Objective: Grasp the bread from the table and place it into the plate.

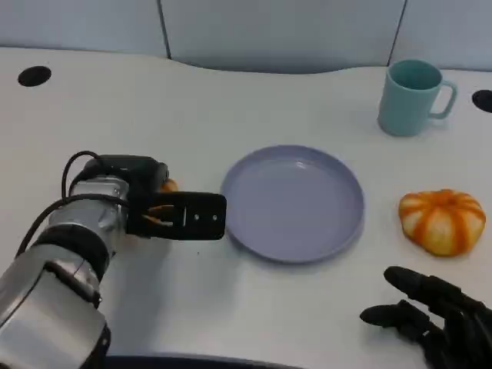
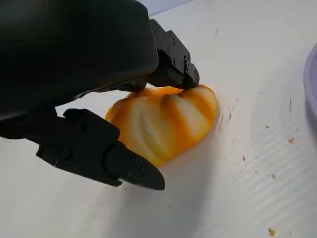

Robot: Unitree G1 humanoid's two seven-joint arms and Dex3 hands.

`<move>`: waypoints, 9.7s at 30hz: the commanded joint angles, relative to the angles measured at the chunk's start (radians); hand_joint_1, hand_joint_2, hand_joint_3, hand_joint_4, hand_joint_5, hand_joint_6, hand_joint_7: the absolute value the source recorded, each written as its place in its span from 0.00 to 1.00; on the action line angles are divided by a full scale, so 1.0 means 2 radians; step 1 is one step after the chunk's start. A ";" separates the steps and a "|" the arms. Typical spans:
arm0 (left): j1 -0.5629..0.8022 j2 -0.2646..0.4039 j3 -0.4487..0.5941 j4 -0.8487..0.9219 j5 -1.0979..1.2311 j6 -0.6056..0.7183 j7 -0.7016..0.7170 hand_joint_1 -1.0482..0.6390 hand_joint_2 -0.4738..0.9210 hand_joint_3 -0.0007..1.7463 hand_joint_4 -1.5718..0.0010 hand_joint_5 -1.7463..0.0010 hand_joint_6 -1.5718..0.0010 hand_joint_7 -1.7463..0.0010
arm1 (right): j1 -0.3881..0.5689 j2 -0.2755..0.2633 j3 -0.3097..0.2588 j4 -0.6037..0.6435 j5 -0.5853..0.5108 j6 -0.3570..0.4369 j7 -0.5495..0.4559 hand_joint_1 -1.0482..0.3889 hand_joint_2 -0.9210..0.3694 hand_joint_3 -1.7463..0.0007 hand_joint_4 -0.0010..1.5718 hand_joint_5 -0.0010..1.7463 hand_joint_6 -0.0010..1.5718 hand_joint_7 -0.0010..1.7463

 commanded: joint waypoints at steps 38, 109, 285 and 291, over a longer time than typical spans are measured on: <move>0.031 0.016 0.004 0.005 -0.009 -0.020 0.064 0.44 0.99 0.00 0.62 0.11 0.52 0.52 | 0.015 -0.006 -0.007 -0.014 0.013 0.013 0.003 0.20 0.00 0.83 0.43 0.45 0.60 0.00; -0.068 -0.030 0.098 -0.053 -0.114 -0.216 0.046 0.55 0.82 0.21 0.43 0.00 0.55 0.00 | 0.004 0.002 0.004 0.001 0.000 0.003 -0.007 0.21 0.00 0.83 0.43 0.46 0.60 0.01; 0.457 -0.069 0.403 -0.506 -0.616 0.013 -0.276 0.47 0.83 0.52 0.87 0.00 0.96 0.00 | -0.001 -0.013 0.015 -0.011 -0.023 0.019 -0.043 0.21 0.00 0.82 0.38 0.54 0.59 0.01; 0.450 -0.073 0.406 -0.477 -0.618 0.007 -0.270 0.48 0.81 0.51 0.83 0.00 0.91 0.07 | -0.004 -0.016 0.011 -0.002 -0.019 0.019 -0.037 0.21 0.00 0.82 0.37 0.54 0.58 0.00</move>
